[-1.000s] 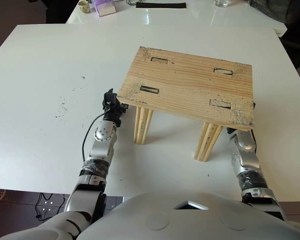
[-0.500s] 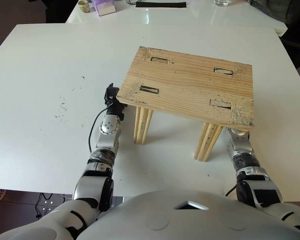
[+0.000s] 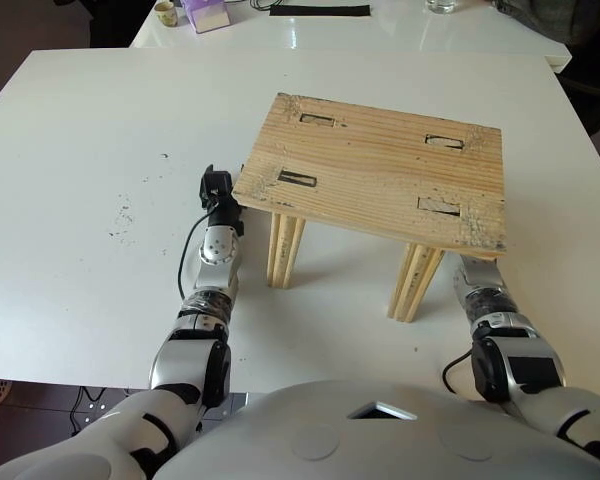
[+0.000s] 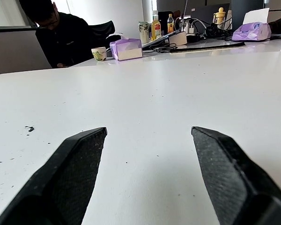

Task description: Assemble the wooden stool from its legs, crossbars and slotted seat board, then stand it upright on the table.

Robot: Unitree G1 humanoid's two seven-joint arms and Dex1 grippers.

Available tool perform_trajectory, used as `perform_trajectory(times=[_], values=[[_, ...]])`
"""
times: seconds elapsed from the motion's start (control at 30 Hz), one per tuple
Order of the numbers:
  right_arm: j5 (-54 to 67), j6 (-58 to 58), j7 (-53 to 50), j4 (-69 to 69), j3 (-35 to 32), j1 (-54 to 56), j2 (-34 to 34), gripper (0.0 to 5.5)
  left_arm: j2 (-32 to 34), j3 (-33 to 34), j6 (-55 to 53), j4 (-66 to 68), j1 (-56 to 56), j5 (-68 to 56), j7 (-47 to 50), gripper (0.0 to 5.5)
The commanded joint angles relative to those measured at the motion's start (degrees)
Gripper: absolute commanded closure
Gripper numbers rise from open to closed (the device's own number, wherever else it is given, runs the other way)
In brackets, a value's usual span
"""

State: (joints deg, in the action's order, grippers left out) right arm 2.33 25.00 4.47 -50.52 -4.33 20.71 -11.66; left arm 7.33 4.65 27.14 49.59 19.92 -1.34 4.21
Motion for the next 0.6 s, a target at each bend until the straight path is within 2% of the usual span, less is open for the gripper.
perform_trajectory(times=[0.03,0.6], values=[[-0.81,-0.38,0.61,-2.84,0.19,1.12,0.58,2.4,-0.51,0.29,-1.85,5.01,-0.65,1.15,1.65,2.15],[-4.26,1.27,-5.1,-8.75,0.27,3.32,1.23,2.4,-1.05,0.54,-0.33,9.2,2.73,2.31,3.44,2.15]])
